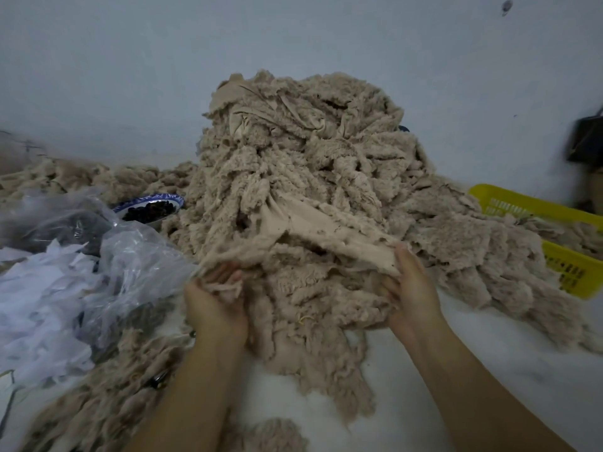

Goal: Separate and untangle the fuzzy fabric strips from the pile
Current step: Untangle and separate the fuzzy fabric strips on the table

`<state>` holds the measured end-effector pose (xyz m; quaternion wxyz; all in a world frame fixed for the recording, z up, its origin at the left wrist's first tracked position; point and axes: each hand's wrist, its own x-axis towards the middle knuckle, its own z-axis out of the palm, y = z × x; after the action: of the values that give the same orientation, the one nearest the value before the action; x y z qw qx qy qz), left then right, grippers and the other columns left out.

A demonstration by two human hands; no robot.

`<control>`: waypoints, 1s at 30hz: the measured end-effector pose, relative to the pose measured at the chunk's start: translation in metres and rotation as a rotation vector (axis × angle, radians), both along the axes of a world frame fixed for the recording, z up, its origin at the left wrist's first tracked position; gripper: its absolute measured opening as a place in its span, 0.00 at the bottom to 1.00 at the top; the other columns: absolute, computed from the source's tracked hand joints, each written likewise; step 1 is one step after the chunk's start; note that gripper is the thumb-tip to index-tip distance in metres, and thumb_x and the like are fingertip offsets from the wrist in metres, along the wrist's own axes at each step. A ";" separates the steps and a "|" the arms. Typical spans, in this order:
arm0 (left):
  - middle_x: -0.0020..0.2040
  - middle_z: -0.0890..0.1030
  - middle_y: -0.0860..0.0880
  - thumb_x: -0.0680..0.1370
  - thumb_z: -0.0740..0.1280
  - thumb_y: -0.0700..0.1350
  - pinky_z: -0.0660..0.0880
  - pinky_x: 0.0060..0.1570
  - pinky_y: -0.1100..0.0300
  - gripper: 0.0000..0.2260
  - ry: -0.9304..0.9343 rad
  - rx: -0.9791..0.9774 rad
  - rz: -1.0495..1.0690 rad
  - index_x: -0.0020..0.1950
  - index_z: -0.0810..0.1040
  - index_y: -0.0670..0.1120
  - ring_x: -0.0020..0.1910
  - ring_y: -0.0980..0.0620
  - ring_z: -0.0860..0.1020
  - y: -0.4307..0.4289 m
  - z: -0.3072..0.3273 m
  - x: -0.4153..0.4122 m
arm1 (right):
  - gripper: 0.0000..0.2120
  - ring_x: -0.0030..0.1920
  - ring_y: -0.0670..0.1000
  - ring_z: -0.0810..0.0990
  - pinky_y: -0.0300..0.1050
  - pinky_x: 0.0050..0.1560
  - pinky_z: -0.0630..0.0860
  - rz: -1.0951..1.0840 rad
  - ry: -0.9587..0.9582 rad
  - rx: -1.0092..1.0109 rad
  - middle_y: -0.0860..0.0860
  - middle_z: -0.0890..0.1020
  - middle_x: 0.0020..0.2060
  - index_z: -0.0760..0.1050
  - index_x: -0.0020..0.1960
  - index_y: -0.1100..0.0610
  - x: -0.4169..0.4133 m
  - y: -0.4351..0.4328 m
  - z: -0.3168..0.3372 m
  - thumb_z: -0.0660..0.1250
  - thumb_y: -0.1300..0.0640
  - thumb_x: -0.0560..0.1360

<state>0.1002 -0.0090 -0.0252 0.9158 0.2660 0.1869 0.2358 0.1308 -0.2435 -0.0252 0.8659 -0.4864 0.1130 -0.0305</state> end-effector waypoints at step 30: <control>0.23 0.62 0.53 0.83 0.59 0.46 0.55 0.17 0.66 0.21 -0.077 -0.131 -0.526 0.29 0.72 0.46 0.17 0.56 0.57 -0.020 0.010 -0.006 | 0.07 0.38 0.52 0.81 0.50 0.44 0.78 0.080 0.167 -0.070 0.51 0.83 0.34 0.81 0.43 0.52 -0.012 0.024 0.002 0.71 0.49 0.74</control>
<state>0.0944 -0.0291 -0.0153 0.9673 0.2363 0.0916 -0.0128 0.1192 -0.2192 -0.0233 0.8365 -0.5212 0.1643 0.0410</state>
